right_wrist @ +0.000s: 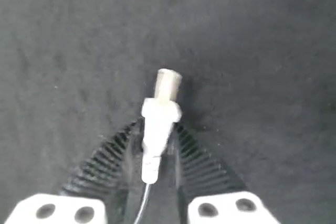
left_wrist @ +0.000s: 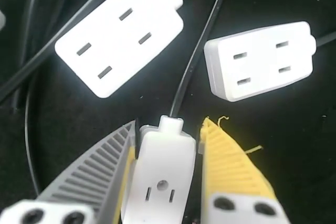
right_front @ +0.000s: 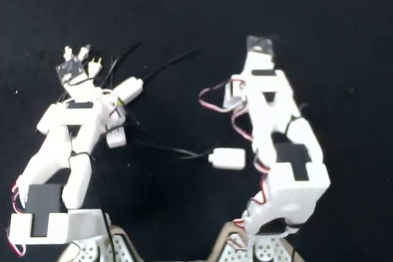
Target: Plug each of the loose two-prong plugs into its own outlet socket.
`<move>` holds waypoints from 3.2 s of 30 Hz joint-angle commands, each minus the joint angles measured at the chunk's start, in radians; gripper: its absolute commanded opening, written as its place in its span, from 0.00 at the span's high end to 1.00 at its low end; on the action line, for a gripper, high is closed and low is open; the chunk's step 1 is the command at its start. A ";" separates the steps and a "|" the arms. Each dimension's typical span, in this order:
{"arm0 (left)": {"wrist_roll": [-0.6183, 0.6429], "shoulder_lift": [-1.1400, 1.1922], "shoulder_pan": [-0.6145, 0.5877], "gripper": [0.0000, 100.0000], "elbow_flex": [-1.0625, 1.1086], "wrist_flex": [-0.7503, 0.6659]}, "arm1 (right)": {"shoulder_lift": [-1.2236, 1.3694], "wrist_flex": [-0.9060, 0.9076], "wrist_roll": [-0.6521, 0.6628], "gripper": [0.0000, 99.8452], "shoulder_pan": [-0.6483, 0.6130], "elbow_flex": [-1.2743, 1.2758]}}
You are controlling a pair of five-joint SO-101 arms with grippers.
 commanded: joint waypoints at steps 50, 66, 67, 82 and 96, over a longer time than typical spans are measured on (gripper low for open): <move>-0.061 -0.040 0.062 0.81 0.028 -0.003 | -0.650 0.072 1.108 0.99 -0.081 0.384; -0.107 -0.582 0.070 0.81 0.318 -0.015 | -1.081 -0.336 0.658 0.99 -0.559 0.822; -0.106 -0.615 0.071 0.81 0.331 -0.015 | -1.092 -0.377 0.629 0.99 -0.578 0.855; -0.186 -0.833 0.019 0.80 0.437 -0.015 | -1.112 -0.612 0.535 0.99 -0.611 1.024; -0.465 -0.180 -0.170 0.80 -0.137 0.215 | -1.113 -0.597 0.535 0.99 -0.552 0.998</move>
